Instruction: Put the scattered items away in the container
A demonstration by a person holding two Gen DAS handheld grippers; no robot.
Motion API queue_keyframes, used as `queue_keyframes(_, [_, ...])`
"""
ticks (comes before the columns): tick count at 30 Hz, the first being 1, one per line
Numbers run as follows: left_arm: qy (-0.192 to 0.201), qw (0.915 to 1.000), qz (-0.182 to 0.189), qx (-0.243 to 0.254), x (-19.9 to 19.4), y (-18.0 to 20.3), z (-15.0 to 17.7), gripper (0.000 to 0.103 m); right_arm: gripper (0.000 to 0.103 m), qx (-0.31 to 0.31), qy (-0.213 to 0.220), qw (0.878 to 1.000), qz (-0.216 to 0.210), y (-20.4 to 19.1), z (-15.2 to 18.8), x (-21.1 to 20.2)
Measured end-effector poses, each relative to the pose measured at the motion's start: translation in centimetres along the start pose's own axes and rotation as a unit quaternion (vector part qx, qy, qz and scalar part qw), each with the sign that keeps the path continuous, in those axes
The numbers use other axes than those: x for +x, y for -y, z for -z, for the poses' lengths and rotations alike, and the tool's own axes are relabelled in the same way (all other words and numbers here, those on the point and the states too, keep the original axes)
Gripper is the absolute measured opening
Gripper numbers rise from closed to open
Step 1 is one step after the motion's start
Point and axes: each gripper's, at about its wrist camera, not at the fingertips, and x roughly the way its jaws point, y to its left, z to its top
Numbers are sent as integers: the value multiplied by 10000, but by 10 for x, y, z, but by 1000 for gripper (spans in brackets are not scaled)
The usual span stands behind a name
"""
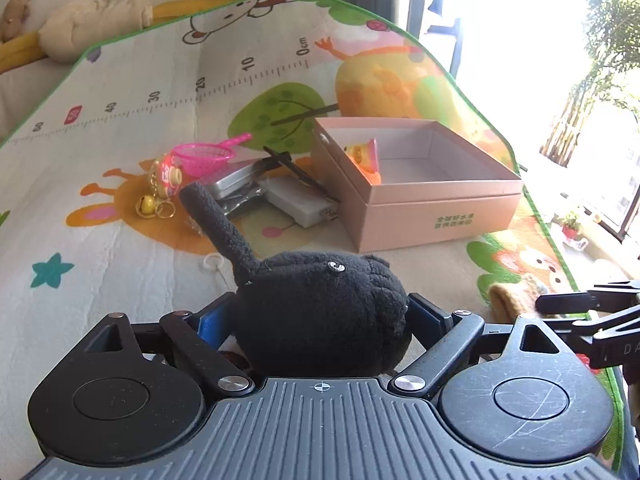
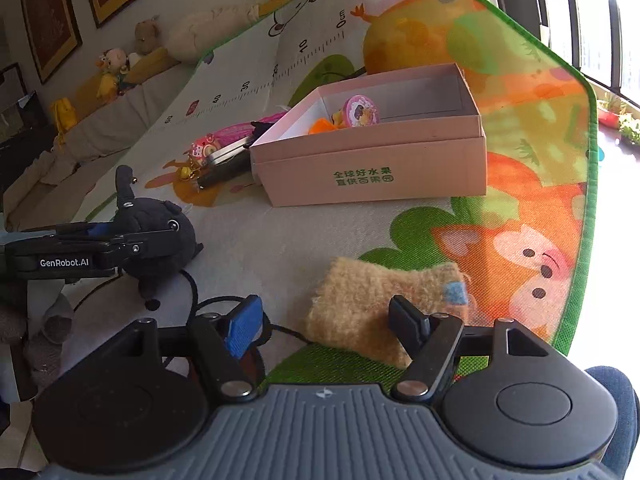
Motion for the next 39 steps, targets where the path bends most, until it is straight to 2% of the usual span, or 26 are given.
queue_keyframes(2, [45, 10000, 66, -24, -5, 0, 1, 93, 77, -4, -97, 9997, -243, -12, 4, 0])
queue_keyframes(7, [172, 9998, 45, -26, -19, 0, 2, 96, 77, -464, -154, 9972, -573, -43, 13, -10])
queue_keyframes(9, [256, 9996, -73, 16, -25, 0, 6, 97, 78, -791, 34, 9956, -494, -51, 16, -22])
queue_keyframes(12, [243, 9992, -293, 124, -29, 0, 13, 101, 100, -1307, 421, 9903, -203, -53, 18, -39])
queue_keyframes(15, [147, 9991, -349, 186, -27, 0, 21, 103, 103, -1666, 520, 9847, -36, -48, 17, -44])
queue_keyframes(17, [74, 9991, -376, 166, -24, 1, 24, 103, 103, -1639, 495, 9852, 110, -39, 11, -38])
queue_keyframes(19, [13, 9993, -356, 136, -22, 1, 27, 103, 103, -1347, 308, 9903, 166, -26, 3, -28])
queue_keyframes(24, [-64, 9992, -383, 123, -19, 2, 30, 103, 103, -519, -259, 9983, 31, 3, 6, 1])
queue_keyframes(26, [-68, 9992, -385, 120, -19, 2, 31, 103, 103, -593, -216, 9980, 84, -2, 16, -1])
queue_keyframes(29, [-78, 9991, -394, 128, -18, 3, 30, 103, 103, -834, -304, 9956, -302, -20, 28, -9])
queue_keyframes(31, [-63, 9991, -399, 159, -18, 5, 30, 103, 103, -1140, -274, 9923, -390, -34, 34, -14])
queue_keyframes(34, [74, 9986, -439, 300, -25, 10, 28, 103, 103, -1450, -194, 9891, -177, -44, 42, -13])
queue_keyframes(37, [546, 9947, -502, 710, -42, 21, 24, 103, 103, -1369, -118, 9905, -44, -41, 46, -8])
queue_keyframes(39, [943, 9882, -499, 1100, -52, 31, 19, 103, 103, -1379, -62, 9904, -10, -42, 48, -9])
